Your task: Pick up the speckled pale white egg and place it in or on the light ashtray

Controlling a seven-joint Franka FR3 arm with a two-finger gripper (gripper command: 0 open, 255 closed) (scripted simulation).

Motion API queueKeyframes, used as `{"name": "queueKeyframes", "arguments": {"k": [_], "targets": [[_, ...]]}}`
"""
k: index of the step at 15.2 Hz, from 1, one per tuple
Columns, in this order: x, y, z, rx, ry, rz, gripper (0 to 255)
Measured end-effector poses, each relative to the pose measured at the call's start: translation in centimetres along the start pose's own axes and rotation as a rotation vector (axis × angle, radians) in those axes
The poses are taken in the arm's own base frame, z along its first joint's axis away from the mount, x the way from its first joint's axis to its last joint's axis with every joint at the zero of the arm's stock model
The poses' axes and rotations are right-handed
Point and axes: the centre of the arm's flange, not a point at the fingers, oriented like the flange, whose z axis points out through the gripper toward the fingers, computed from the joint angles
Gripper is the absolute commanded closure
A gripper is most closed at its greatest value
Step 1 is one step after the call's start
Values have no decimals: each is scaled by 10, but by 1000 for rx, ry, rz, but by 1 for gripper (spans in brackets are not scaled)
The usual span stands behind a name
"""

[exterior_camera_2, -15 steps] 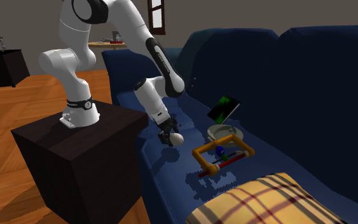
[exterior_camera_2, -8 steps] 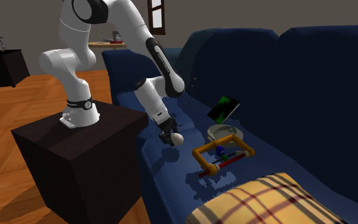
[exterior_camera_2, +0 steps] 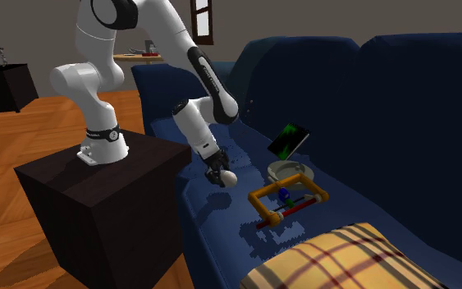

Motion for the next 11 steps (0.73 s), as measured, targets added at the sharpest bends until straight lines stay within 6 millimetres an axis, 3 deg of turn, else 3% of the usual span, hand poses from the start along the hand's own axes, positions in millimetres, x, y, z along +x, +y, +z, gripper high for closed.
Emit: {"name": "queueKeyframes", "arguments": {"k": [11], "targets": [[19, -15, -52, 0, 0, -1, 255]]}}
